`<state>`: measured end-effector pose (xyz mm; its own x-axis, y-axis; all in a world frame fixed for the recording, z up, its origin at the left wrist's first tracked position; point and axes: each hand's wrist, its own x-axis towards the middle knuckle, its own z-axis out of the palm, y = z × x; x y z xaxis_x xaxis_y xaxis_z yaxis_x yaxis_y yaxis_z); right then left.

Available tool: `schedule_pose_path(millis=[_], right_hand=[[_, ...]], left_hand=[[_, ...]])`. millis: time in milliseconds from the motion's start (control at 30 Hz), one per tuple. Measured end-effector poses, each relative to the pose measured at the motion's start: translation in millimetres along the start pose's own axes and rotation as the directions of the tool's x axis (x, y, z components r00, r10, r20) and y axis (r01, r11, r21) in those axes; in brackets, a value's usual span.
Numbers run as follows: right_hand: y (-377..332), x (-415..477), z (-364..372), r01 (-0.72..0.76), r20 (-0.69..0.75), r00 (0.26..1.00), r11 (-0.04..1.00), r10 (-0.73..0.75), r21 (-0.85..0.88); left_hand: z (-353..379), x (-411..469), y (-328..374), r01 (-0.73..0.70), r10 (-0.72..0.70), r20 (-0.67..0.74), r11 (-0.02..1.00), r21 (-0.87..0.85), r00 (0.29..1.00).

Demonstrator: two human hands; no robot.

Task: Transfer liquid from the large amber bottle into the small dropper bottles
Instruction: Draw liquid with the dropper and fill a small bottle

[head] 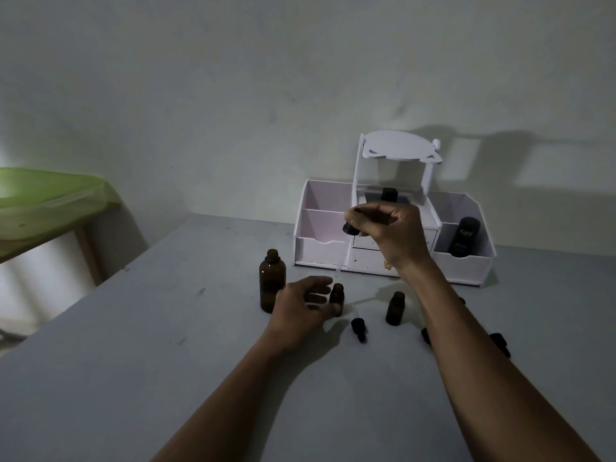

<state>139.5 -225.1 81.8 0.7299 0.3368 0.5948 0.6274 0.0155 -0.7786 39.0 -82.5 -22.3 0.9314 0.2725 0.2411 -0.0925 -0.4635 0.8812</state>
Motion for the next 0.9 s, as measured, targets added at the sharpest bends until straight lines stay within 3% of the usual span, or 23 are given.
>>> schedule_pose_path(millis=[167, 267, 367, 433, 600, 900], right_hand=[[-21.7, 4.7, -1.5, 0.079, -0.143, 0.988, 0.993, -0.066, 0.088], [-37.2, 8.1, 7.8, 0.131, -0.203, 0.974, 0.979, -0.098, 0.155], [-47.1, 13.2, 25.8, 0.145, -0.230, 0.968, 0.970, -0.098, 0.196], [-48.3, 14.0, 41.0, 0.131, -0.228, 0.970, 0.967, -0.080, 0.220], [-34.1, 11.9, 67.2, 0.083, -0.172, 0.984, 0.982, -0.054, 0.169], [-15.4, 9.4, 78.3, 0.010, -0.074, 0.997, 0.995, -0.002, 0.099]], left_hand=[[-34.3, -23.4, 19.1, -0.103, 0.095, -0.171, 0.994, -0.040, 0.981], [-70.9, -28.3, 27.7, -0.174, 0.130, -0.339, 0.980, -0.101, 0.932], [-101.5, -12.0, 14.4, -0.153, 0.035, -0.460, 0.963, -0.221, 0.887], [-110.5, -2.9, -0.7, -0.097, -0.064, -0.439, 0.937, -0.335, 0.896], [-100.3, 0.5, -35.3, 0.081, -0.203, -0.210, 0.875, -0.478, 0.956], [-97.6, -2.3, -36.1, 0.020, -0.045, -0.075, 0.951, -0.307, 0.996]])
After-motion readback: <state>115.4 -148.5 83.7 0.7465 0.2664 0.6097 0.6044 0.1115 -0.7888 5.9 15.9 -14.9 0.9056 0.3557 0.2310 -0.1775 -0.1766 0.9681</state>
